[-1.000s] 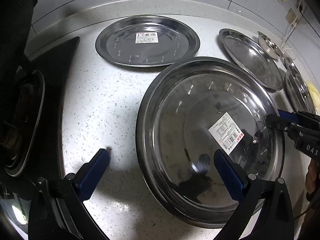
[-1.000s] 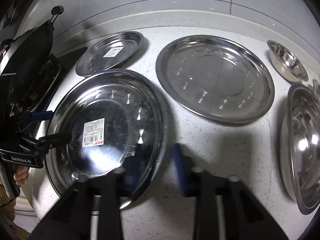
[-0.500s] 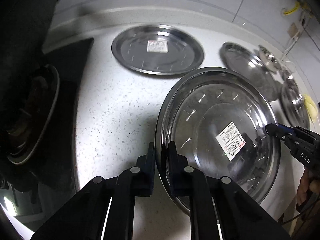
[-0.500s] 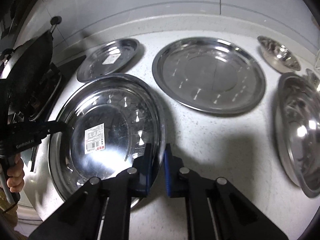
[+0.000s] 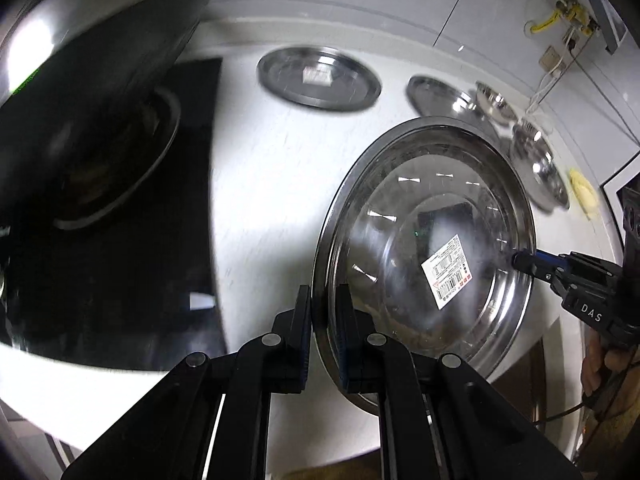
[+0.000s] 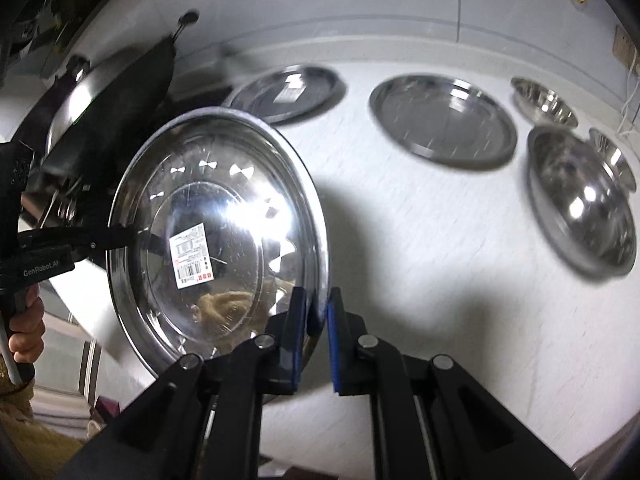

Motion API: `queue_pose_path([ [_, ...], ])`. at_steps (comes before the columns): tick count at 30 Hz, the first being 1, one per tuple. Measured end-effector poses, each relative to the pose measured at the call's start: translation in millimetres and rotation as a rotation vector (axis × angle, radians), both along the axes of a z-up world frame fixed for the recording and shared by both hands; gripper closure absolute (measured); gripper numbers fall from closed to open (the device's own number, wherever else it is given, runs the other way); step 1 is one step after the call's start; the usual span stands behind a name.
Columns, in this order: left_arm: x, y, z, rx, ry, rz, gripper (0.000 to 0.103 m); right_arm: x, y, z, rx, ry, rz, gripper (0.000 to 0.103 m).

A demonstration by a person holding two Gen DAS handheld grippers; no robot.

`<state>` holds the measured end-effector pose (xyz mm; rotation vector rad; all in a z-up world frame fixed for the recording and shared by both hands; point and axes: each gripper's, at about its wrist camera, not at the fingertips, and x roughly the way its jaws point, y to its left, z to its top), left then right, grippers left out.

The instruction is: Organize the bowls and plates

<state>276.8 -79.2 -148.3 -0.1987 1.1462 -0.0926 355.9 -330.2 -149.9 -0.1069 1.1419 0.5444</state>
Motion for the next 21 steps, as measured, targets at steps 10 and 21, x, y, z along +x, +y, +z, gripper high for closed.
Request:
queue_pose_path([
  [10, -0.6, 15.0, -41.5, 0.017, 0.063, 0.083, 0.095, -1.1, 19.5, -34.1, 0.006, 0.088, 0.02, 0.092],
  [21, -9.6, 23.6, -27.0, 0.1, -0.026, 0.258, 0.057, 18.8, -3.9, -37.0, 0.089, 0.141, 0.11, 0.078],
])
